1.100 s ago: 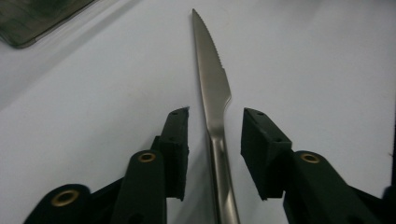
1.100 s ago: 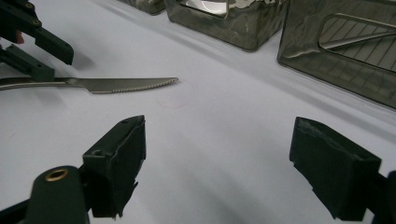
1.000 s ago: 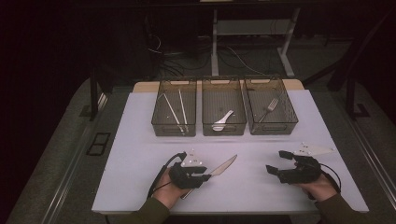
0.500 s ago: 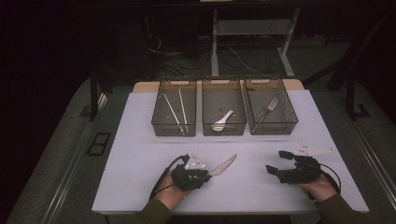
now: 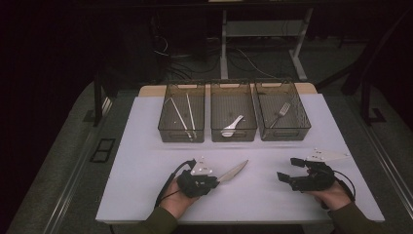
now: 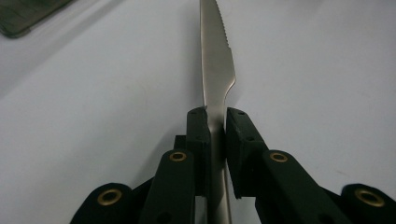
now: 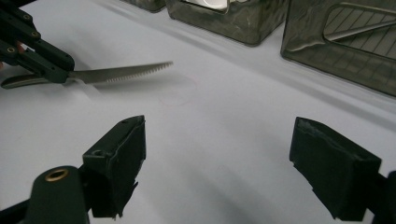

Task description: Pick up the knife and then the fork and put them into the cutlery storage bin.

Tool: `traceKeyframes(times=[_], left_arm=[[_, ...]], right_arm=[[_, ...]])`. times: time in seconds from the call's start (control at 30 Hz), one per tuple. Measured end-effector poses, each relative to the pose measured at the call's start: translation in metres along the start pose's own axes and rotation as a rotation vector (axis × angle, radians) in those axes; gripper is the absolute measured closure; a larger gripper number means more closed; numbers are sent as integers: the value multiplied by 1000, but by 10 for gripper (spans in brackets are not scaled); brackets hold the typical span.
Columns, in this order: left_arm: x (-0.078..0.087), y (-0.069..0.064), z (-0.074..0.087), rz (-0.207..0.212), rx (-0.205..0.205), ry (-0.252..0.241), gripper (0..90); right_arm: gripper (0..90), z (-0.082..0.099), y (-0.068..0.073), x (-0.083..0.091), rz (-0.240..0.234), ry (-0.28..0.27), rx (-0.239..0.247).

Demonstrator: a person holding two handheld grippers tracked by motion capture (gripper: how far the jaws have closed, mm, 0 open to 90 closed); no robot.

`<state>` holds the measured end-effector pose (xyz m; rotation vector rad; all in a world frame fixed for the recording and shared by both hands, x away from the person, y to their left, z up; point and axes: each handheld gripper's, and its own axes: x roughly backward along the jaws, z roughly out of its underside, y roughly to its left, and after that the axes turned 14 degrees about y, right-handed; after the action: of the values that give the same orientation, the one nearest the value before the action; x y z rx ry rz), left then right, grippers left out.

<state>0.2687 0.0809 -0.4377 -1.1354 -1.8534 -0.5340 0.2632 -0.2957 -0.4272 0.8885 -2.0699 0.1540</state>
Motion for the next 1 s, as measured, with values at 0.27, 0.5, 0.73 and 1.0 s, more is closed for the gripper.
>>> traceKeyframes(times=[0.27, 0.5, 0.73, 1.0], left_arm=[[14, 2, -3, 1, 21, -70, 794], [21, -2, -10, 6, 15, -128, 793], [38, -4, -17, 13, 22, -228, 794], [41, -6, -21, 15, 18, -251, 794]], right_arm=[[144, -7, 7, -1, -64, -6, -34], [146, -19, 18, -6, -103, -24, -11], [149, -25, 23, -8, -119, -26, 2], [194, -34, 28, -4, -139, -77, 20]])
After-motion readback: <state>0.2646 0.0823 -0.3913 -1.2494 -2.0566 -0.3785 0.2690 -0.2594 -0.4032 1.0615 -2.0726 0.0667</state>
